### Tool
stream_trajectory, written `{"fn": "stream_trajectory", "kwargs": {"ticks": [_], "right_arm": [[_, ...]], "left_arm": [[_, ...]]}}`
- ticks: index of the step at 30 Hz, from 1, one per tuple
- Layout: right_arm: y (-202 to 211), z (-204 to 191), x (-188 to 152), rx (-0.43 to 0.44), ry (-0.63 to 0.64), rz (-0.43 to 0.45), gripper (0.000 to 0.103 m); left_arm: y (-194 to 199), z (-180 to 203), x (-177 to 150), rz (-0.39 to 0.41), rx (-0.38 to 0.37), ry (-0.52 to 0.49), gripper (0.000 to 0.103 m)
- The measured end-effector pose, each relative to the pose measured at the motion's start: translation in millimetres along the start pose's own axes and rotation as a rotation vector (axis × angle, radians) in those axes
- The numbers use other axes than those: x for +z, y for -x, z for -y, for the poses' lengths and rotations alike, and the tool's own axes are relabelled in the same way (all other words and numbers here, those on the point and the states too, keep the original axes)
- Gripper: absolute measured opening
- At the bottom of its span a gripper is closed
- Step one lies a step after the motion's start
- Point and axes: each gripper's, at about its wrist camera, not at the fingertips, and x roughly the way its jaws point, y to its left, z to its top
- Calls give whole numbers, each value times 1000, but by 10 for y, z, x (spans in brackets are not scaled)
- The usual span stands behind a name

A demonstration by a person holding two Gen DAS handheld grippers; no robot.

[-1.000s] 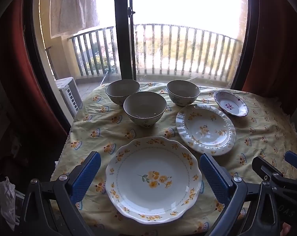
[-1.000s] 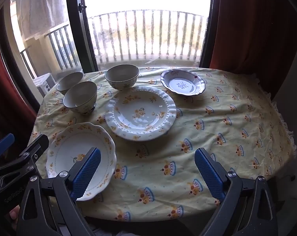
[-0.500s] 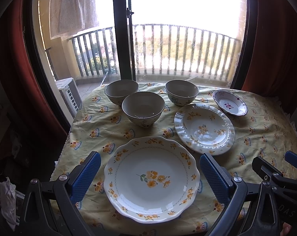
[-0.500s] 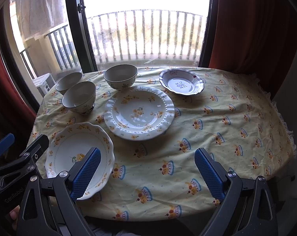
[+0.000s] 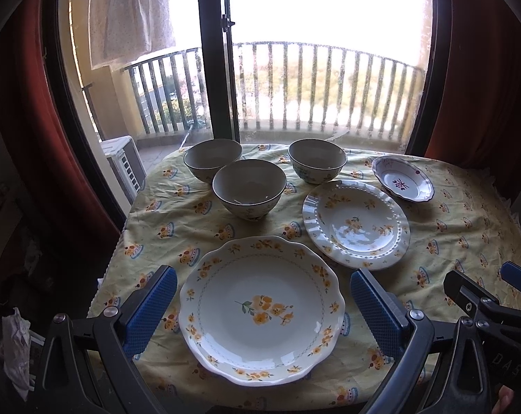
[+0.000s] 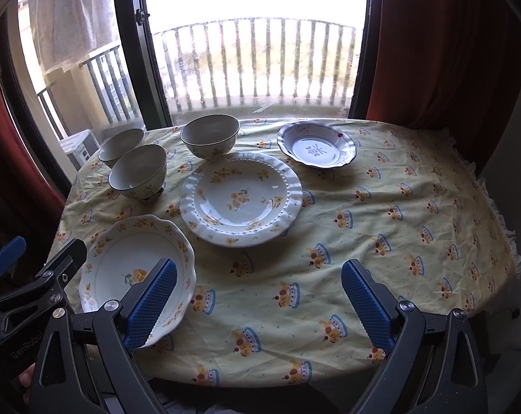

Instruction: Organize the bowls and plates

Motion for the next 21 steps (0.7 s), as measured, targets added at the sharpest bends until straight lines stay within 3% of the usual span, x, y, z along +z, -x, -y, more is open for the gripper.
{"fn": "stream_trajectory", "kwargs": {"ticks": [8,12,14,15,21], "right_arm": [[-30,-4,-8,42,3,-9,98],[-67,-79,10,38,12,-19,98],[-102,-127,39,38,6,-25,98],[-121,-148,52,38,2,-26,98],[-317,-376,100,29,-19,-55,98]], "left_arm": [[51,-27,-76,-28,36,12,101],[-18,-26,-31,-144,50,-12,99],[-35,-79,0,-131,60,-27,98],[-65,-110,-10,-85,34,-8,98],[-329,-365,44,-119,22,-25,96]]}}
